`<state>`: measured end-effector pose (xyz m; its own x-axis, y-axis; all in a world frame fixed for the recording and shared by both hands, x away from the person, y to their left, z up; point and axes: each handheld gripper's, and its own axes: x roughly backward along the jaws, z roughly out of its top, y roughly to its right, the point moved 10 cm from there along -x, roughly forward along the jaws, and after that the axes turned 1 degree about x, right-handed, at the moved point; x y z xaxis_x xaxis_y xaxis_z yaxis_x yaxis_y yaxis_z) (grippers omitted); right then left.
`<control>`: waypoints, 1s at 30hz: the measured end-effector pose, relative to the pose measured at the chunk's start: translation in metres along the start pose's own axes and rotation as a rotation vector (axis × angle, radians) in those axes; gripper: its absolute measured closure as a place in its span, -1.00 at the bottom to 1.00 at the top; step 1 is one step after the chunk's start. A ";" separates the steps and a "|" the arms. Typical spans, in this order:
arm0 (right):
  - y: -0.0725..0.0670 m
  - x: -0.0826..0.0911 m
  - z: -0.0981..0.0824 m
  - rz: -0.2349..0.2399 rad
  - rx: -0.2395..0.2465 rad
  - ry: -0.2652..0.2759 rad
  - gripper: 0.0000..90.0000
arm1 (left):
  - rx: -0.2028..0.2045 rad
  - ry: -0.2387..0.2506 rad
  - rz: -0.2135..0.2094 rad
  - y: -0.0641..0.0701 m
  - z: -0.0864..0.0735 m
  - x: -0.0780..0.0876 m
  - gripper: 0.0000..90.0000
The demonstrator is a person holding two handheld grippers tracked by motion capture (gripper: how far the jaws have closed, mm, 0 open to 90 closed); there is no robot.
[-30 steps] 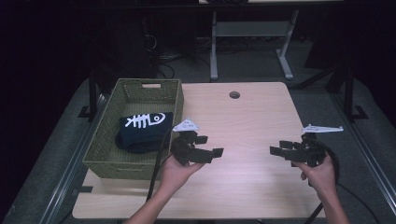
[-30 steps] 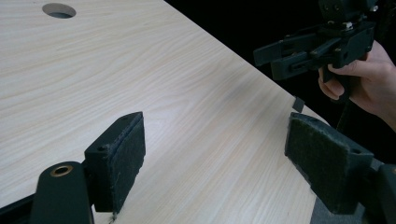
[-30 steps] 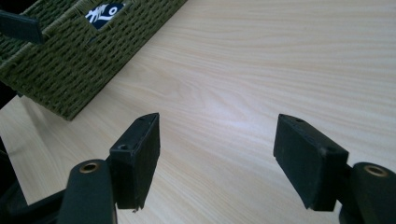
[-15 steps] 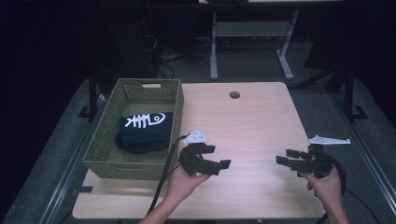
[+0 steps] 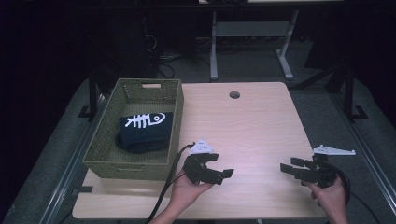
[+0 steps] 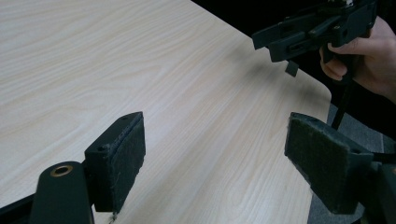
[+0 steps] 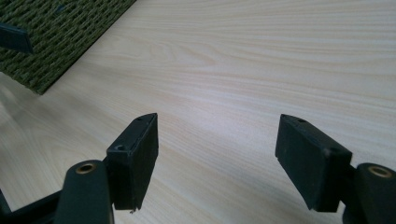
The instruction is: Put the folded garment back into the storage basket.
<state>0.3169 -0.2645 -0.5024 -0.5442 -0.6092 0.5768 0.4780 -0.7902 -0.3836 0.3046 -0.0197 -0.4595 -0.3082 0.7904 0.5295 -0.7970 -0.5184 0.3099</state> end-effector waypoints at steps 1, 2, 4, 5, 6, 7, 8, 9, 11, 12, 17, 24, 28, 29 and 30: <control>0.001 0.001 -0.003 -0.010 0.005 0.001 -0.34 | -0.006 0.000 0.000 0.000 -0.001 -0.001 -0.55; 0.001 0.001 -0.003 -0.010 0.005 0.001 -0.34 | -0.009 0.000 0.001 0.000 -0.003 -0.002 -0.55; 0.001 0.003 -0.007 -0.021 0.007 0.002 -0.34 | -0.008 -0.003 0.002 0.001 -0.006 -0.004 -0.55; 0.001 0.004 -0.009 -0.024 0.008 0.002 -0.34 | -0.020 -0.004 -0.001 0.001 -0.010 -0.006 -0.55; 0.001 0.005 -0.011 -0.024 0.005 0.005 -0.34 | -0.024 -0.008 -0.002 0.002 -0.011 -0.006 -0.55; 0.001 0.006 -0.013 -0.028 0.008 0.007 -0.34 | -0.022 -0.006 -0.005 0.002 -0.013 -0.007 -0.55; 0.001 0.007 -0.014 -0.032 0.006 0.006 -0.34 | -0.022 -0.006 -0.005 0.002 -0.013 -0.007 -0.55; 0.001 0.007 -0.014 -0.032 0.006 0.006 -0.34 | -0.026 -0.009 -0.006 0.003 -0.015 -0.008 -0.55; 0.002 0.011 -0.019 -0.050 0.013 0.022 -0.33 | -0.026 -0.020 -0.018 0.004 -0.022 -0.009 -0.55; 0.003 0.013 -0.020 -0.050 0.010 0.028 -0.33 | -0.026 -0.020 -0.018 0.004 -0.022 -0.009 -0.55; 0.005 0.021 -0.026 -0.059 -0.007 0.058 -0.33 | -0.038 -0.034 -0.020 0.005 -0.031 -0.010 -0.55; -0.001 0.030 -0.036 -0.073 -0.005 0.078 -0.35 | -0.047 -0.033 -0.028 0.006 -0.043 -0.008 -0.55; -0.008 0.034 -0.043 -0.082 0.001 0.079 -0.36 | -0.049 -0.045 -0.029 0.006 -0.050 -0.008 -0.55; -0.009 0.035 -0.044 -0.081 0.005 0.081 -0.37 | -0.048 -0.047 -0.029 0.006 -0.052 -0.008 -0.55; -0.009 0.035 -0.044 -0.081 0.005 0.081 -0.37 | -0.048 -0.047 -0.029 0.006 -0.052 -0.008 -0.55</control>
<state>0.2633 -0.2819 -0.5108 -0.6348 -0.5473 0.5454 0.4338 -0.8366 -0.3346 0.2756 -0.0118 -0.5025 -0.2606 0.7883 0.5573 -0.8298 -0.4780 0.2881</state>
